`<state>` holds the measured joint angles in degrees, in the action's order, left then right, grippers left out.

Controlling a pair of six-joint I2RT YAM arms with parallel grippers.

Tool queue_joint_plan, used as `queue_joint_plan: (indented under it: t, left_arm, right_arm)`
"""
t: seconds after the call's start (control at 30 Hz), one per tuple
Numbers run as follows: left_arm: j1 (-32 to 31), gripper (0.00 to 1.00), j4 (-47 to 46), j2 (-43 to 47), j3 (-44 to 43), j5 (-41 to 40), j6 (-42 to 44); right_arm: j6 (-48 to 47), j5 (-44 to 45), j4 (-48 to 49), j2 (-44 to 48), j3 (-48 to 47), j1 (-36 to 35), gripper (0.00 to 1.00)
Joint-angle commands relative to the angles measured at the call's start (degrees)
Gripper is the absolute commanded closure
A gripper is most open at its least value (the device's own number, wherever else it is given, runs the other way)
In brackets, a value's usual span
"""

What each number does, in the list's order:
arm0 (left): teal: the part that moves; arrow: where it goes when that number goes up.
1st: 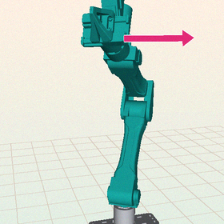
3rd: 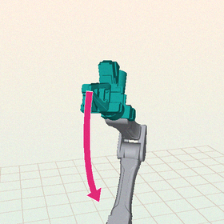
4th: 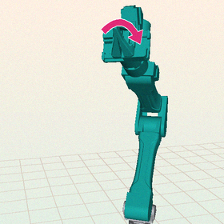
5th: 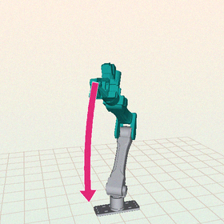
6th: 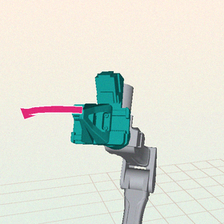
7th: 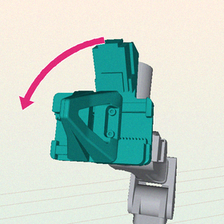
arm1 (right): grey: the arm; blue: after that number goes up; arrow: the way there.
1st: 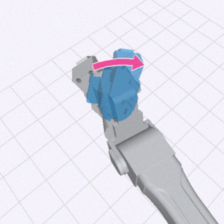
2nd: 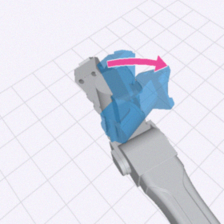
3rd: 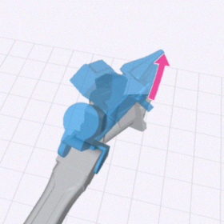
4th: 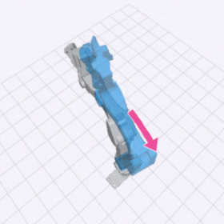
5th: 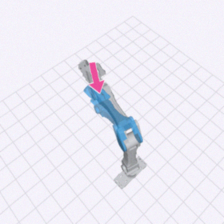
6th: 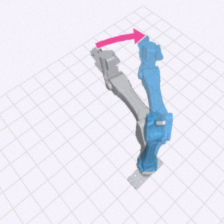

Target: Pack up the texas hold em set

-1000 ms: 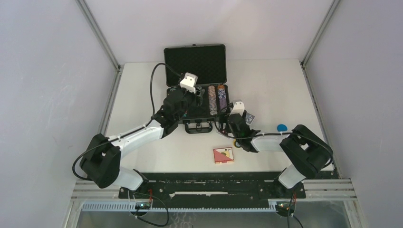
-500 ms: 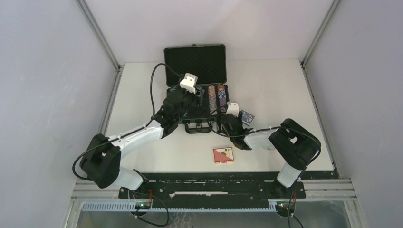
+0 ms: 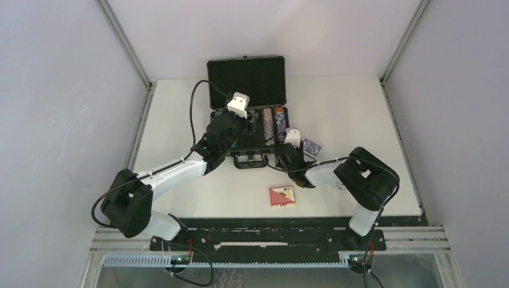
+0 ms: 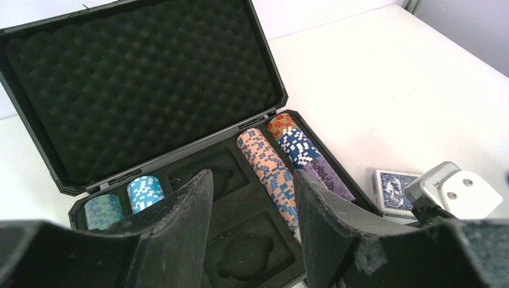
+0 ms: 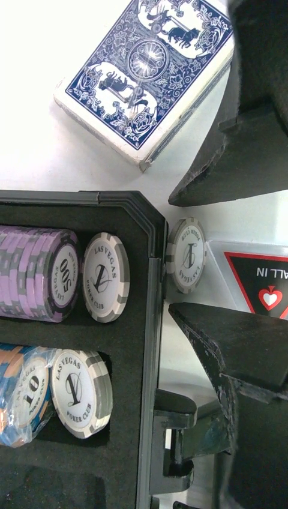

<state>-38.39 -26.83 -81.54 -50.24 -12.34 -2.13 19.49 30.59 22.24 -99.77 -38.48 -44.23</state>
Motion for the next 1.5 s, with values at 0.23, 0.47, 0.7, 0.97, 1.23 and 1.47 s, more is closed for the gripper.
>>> queue_joint_plan:
  t: [0.23,0.47,0.7,0.97,1.23,1.47]
  left_arm:
    - [0.1,0.43,-1.7,1.2,0.8,-0.3,0.0]
    - [0.1,0.43,-1.8,1.2,0.9,-0.1,-0.3]
    - [0.1,0.43,-1.7,2.0,1.1,-0.4,-0.9]
    - [0.1,0.43,0.3,3.6,0.0,0.0,-2.8]
    - [3.3,0.33,14.9,1.8,-9.3,11.4,-7.1]
    - [3.4,0.39,28.2,1.4,-15.9,26.7,4.6]
  right_arm:
    - [1.1,1.0,-0.5,-0.2,-1.9,-0.1,0.44]
    - [1.2,1.7,-1.1,0.6,-1.9,-0.7,0.53]
    - [0.7,1.8,-1.0,2.7,-1.3,-1.4,0.66]
    - [-0.6,1.2,0.8,8.5,1.9,-1.6,0.66]
    - [-2.8,-0.8,0.4,16.9,6.5,-2.1,0.67]
    - [-6.9,-8.4,-3.5,29.6,12.2,-3.5,0.70]
